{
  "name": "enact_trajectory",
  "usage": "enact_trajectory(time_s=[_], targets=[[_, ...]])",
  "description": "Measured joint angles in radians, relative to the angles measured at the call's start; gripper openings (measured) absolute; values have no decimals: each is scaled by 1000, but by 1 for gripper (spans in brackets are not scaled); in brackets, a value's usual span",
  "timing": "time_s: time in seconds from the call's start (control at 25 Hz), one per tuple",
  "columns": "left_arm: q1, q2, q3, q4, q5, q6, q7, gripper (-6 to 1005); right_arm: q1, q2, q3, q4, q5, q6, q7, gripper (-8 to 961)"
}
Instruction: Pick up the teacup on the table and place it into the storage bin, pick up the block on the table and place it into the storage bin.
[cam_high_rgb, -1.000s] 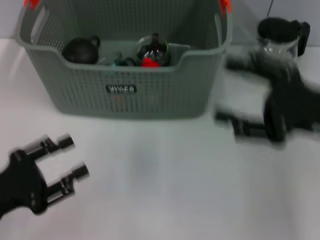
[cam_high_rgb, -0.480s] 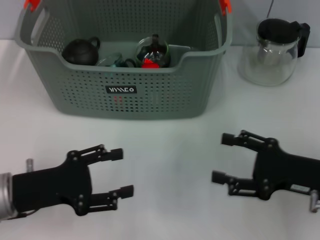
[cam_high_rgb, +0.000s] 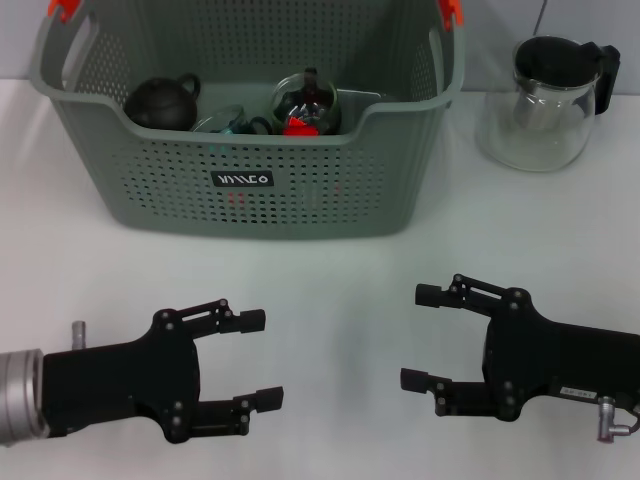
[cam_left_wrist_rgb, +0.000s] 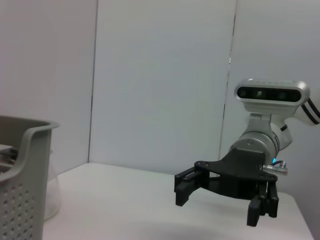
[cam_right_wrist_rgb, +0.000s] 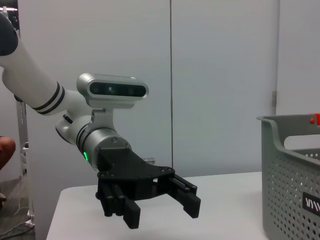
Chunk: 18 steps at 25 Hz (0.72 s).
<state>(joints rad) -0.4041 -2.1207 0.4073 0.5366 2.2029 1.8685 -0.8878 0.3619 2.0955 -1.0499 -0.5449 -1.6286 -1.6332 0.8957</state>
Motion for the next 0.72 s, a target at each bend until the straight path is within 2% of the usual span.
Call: enact_trajectory(time_s=[0.28,0.72], targets=[[-14,-9,27,-24,-3,-2,10,792,38,0,2,52,-4,16,-6,894],[-15,-13,25,-24,-4,-5,8,793,38,0,2,57,-1,29,-13,894]])
